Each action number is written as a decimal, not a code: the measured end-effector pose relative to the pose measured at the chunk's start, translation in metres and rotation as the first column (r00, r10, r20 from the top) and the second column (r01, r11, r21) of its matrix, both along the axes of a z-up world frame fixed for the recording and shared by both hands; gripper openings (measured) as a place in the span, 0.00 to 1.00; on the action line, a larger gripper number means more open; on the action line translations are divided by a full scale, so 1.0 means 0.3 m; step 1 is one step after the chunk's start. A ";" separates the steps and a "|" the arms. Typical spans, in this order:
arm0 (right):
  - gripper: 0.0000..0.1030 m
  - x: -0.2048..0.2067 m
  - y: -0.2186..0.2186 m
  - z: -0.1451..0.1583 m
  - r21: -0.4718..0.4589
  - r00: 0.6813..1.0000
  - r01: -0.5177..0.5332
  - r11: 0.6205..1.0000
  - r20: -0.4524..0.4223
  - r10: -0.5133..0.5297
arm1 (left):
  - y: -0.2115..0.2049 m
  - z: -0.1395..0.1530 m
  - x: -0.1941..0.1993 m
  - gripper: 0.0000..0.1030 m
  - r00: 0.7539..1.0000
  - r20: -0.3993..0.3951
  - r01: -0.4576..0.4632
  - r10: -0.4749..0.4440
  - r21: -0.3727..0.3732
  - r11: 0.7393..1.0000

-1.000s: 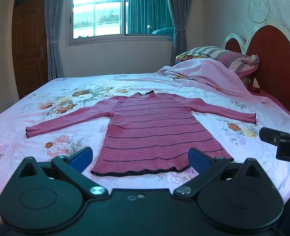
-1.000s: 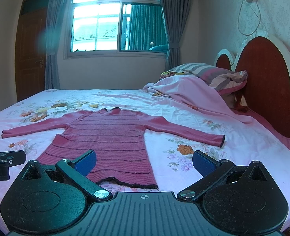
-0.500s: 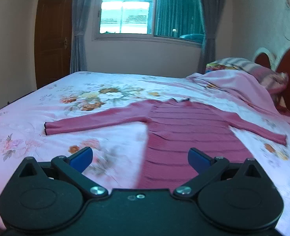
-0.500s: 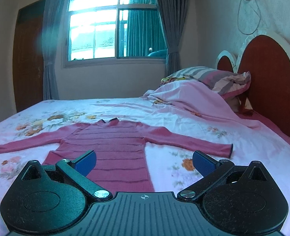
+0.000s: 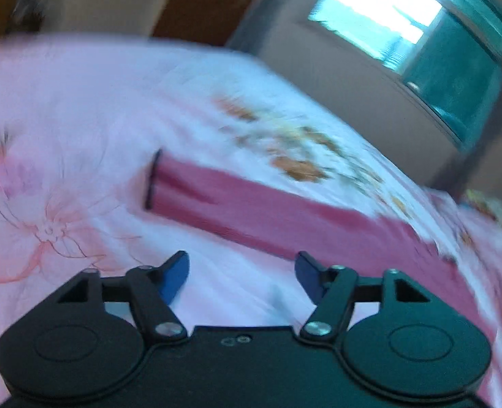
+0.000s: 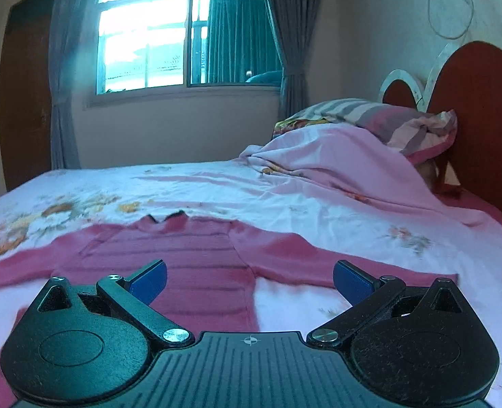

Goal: Fold small clothes
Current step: 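Grasp the sweater sleeve cuff with the left gripper and fold it across the body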

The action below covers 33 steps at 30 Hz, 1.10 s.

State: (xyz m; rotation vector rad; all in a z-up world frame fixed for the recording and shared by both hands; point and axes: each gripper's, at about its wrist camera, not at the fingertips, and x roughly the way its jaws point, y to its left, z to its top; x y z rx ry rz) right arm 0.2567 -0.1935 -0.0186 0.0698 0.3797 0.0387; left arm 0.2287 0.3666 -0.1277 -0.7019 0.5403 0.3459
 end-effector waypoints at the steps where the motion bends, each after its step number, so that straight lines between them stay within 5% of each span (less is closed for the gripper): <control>1: 1.00 0.028 0.006 -0.007 0.001 1.000 0.001 1.000 0.000 -0.001 | 0.048 -0.037 0.020 0.62 1.000 0.020 -0.017 0.019 -0.078 0.997; 6: 1.00 0.136 0.025 -0.075 0.004 1.000 -0.008 1.000 -0.020 0.008 | 0.154 -0.111 0.059 0.47 0.987 0.119 -0.081 0.110 -0.229 0.970; 8: 1.00 0.162 0.029 -0.105 -0.003 0.999 0.001 1.000 -0.036 -0.001 | 0.172 -0.132 0.085 0.29 0.984 0.127 -0.092 0.125 -0.242 0.966; 9: 1.00 0.169 0.023 -0.117 -0.003 0.999 0.007 1.000 -0.041 -0.007 | 0.185 -0.148 0.095 0.05 0.983 0.119 -0.107 0.140 -0.253 0.962; 12: 1.00 0.168 0.000 -0.140 -0.007 0.999 0.016 1.000 -0.046 -0.016 | 0.200 -0.175 0.100 0.03 0.977 0.134 -0.122 0.165 -0.280 0.952; 17: 1.00 0.154 -0.086 -0.154 0.002 0.997 0.059 0.998 -0.051 -0.059 | 0.142 -0.057 0.118 0.03 0.967 0.196 -0.128 0.162 -0.172 0.977; 23: 1.00 0.136 -0.237 -0.166 0.021 0.991 0.124 0.992 -0.050 -0.123 | -0.088 0.256 0.289 0.03 0.940 0.340 0.001 -0.028 0.078 0.997; 28: 1.00 0.107 -0.376 -0.190 0.049 0.982 0.180 0.982 -0.059 -0.178 | -0.526 0.415 0.556 0.03 0.898 0.320 0.211 -0.302 0.288 0.934; 33: 1.00 0.090 -0.525 -0.235 0.068 0.967 0.248 0.966 -0.083 -0.243 | -0.961 0.337 0.721 0.03 0.840 0.209 0.393 -0.502 0.403 0.826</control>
